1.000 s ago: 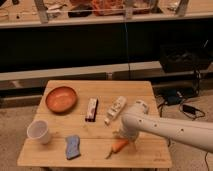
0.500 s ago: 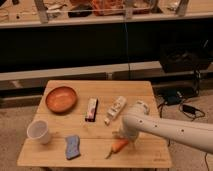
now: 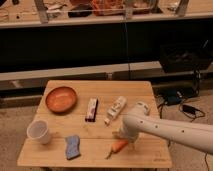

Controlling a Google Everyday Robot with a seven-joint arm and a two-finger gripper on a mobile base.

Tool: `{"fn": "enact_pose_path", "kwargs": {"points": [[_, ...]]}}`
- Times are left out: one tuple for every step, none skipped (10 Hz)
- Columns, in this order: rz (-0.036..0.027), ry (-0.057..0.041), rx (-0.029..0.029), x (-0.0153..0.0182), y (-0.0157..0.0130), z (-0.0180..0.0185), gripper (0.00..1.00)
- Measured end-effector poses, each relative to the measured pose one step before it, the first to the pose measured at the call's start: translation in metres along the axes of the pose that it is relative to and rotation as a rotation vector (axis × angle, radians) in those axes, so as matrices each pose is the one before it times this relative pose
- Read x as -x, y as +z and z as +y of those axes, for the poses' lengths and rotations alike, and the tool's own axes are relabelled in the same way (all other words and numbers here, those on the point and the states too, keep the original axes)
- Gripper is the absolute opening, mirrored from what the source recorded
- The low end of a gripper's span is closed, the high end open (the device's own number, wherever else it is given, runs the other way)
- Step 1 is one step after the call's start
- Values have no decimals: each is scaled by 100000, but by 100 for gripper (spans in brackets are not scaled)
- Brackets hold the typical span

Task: Drag the pepper across the table

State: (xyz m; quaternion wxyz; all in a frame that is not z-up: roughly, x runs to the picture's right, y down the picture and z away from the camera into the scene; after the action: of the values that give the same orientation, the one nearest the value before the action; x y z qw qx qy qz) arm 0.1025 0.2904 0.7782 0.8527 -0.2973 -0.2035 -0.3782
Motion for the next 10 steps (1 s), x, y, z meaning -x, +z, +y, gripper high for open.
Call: {"fn": "enact_pose_path", "kwargs": {"points": [[-213, 308, -289, 35, 67, 20, 80], [-118, 251, -327, 13, 25, -37, 80], [-205, 430, -392, 51, 70, 11, 80], [-80, 244, -232, -1, 28, -1, 80], [-193, 281, -243, 52, 51, 6, 80], [-291, 405, -249, 87, 76, 7, 80], [-210, 456, -382, 58, 39, 0, 80], [-147, 76, -167, 55, 58, 27, 80], [-96, -66, -183, 81, 10, 8, 80], [-157, -193, -126, 133, 26, -33, 80]]}}
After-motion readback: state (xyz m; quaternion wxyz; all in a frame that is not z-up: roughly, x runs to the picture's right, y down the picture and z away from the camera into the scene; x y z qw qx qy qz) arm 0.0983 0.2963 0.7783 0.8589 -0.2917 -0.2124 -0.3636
